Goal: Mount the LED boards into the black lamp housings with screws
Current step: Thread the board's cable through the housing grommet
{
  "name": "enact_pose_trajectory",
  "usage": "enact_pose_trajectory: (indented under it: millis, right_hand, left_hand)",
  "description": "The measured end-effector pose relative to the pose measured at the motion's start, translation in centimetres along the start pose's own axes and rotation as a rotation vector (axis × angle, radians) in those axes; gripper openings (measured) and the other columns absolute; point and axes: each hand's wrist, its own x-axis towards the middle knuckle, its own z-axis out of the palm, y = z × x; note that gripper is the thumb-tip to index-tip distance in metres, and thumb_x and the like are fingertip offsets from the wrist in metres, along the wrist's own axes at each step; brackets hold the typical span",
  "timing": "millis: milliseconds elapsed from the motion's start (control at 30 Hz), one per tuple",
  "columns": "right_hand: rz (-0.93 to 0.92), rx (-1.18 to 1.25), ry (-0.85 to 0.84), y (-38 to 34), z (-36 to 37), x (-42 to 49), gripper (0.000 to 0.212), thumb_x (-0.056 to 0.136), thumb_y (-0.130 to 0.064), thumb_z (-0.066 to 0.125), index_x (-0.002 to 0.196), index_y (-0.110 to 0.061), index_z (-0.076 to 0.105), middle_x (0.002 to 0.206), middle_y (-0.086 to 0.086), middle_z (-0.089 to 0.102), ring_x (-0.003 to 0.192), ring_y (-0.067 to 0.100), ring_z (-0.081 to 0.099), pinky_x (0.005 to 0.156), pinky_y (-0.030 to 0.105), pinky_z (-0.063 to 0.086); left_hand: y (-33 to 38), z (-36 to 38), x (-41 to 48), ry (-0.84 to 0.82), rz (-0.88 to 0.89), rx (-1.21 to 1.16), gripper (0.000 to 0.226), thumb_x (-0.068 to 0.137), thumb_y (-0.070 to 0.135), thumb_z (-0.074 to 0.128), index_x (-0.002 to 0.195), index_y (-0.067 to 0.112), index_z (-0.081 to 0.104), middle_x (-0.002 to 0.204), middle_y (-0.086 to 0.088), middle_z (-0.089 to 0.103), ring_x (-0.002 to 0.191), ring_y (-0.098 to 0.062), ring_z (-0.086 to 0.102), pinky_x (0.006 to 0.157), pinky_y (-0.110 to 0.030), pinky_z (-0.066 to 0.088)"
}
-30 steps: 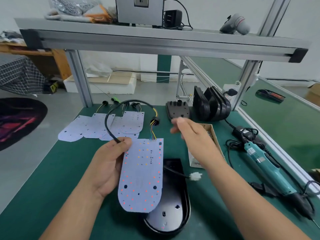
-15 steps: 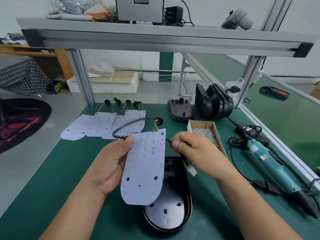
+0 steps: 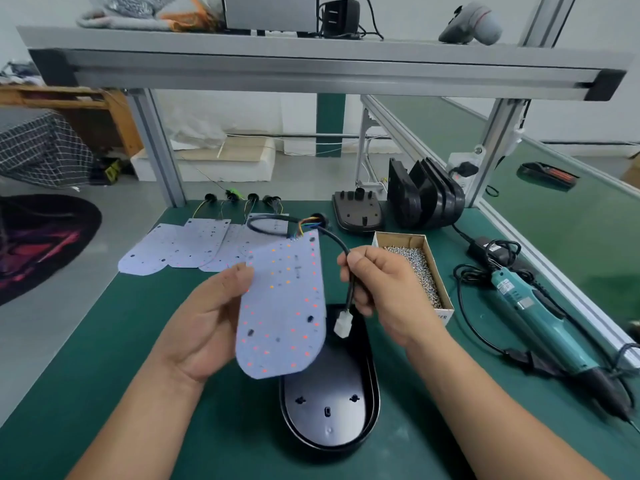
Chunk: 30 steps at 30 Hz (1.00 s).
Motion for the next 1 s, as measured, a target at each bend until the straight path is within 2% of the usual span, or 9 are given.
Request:
enact_pose_trajectory:
  millis: [167,267,333,433,533,633,767,833,1000]
  right_hand:
    - [-0.144,-0.333,-0.069,0.4,0.5,-0.4,0.025,0.101,-0.041,0.057,0.094,-0.019,0.068,0.081,0.009,0.066,0.056,0.013,0.045,0.051,0.024,0.035]
    - [-0.155,-0.373,-0.107,0.5,0.9,-0.7,0.023,0.100,-0.043,0.057,0.092,-0.023,0.065,0.081,0.009,0.068,0.053,0.011,0.048,0.051,0.027,0.038]
    - [-0.154,-0.349,-0.049,0.4,1.0,-0.8,0.022,0.102,-0.041,0.056,0.089,-0.023,0.062,0.080,0.016,0.067,0.049,0.015,0.050,0.050,0.031,0.040]
    - [-0.144,-0.275,0.030,0.3,0.9,-0.7,0.025,0.104,-0.036,0.056,0.087,-0.019,0.061,0.067,0.007,0.067,0.047,0.021,0.055,0.051,0.032,0.045]
    - [-0.135,-0.296,0.037,0.5,1.1,-0.8,0.025,0.105,-0.033,0.055,0.089,-0.015,0.060,0.062,0.006,0.067,0.048,0.022,0.059,0.054,0.034,0.049]
    - [-0.150,-0.318,0.014,0.8,1.5,-1.0,0.023,0.108,-0.029,0.055,0.089,-0.017,0.058,0.064,0.008,0.069,0.049,0.022,0.060,0.054,0.033,0.050]
    - [-0.128,-0.179,-0.016,0.9,1.5,-1.1,0.023,0.108,-0.025,0.055,0.094,-0.007,0.059,0.064,0.007,0.068,0.050,0.021,0.060,0.051,0.028,0.051]
    - [-0.120,-0.125,-0.024,1.0,1.4,-1.1,0.025,0.108,-0.025,0.055,0.096,-0.003,0.059,0.063,0.007,0.067,0.048,0.021,0.060,0.050,0.026,0.051]
    - [-0.074,-0.250,-0.044,1.5,1.4,-1.1,0.021,0.108,-0.026,0.056,0.093,-0.012,0.059,0.066,0.012,0.071,0.052,0.024,0.064,0.056,0.035,0.054]
  left_hand:
    - [0.2,-0.3,-0.6,-0.021,0.141,-0.088,0.037,0.103,0.020,0.048,0.109,0.017,0.084,0.102,0.000,0.082,0.088,-0.014,0.080,0.075,-0.029,0.065]
    - [0.4,-0.2,-1.0,-0.191,0.185,-0.149,0.036,0.112,0.012,0.044,0.118,0.011,0.079,0.112,-0.007,0.079,0.094,-0.017,0.078,0.083,-0.030,0.064]
    - [0.3,-0.2,-1.1,-0.290,0.162,-0.189,0.025,0.109,0.009,0.055,0.120,0.007,0.077,0.115,-0.011,0.078,0.096,-0.021,0.078,0.086,-0.032,0.063]
    - [-0.3,-0.3,-0.8,-0.140,0.186,0.019,0.024,0.100,0.012,0.059,0.110,0.014,0.080,0.101,-0.004,0.080,0.084,-0.016,0.078,0.074,-0.029,0.064]
    - [-0.5,-0.1,-0.5,-0.099,0.111,0.139,0.029,0.084,0.018,0.074,0.112,0.009,0.076,0.101,-0.009,0.079,0.080,-0.019,0.077,0.072,-0.031,0.064]
    - [-0.5,-0.3,-0.2,-0.083,0.046,0.211,0.017,0.092,0.013,0.069,0.107,0.009,0.077,0.103,-0.012,0.077,0.078,-0.020,0.075,0.068,-0.032,0.064]
    - [-0.4,-1.0,0.1,-0.052,0.009,0.224,0.031,0.091,0.015,0.073,0.119,0.003,0.071,0.109,-0.017,0.073,0.079,-0.023,0.073,0.070,-0.034,0.063]
    - [-0.5,-1.3,0.1,-0.044,0.006,0.183,0.028,0.097,0.011,0.062,0.121,0.001,0.071,0.110,-0.017,0.074,0.081,-0.023,0.075,0.072,-0.035,0.064]
    - [-0.8,-1.3,0.2,-0.048,-0.036,0.202,0.027,0.097,0.010,0.058,0.115,0.003,0.076,0.105,-0.018,0.074,0.077,-0.023,0.073,0.071,-0.035,0.063]
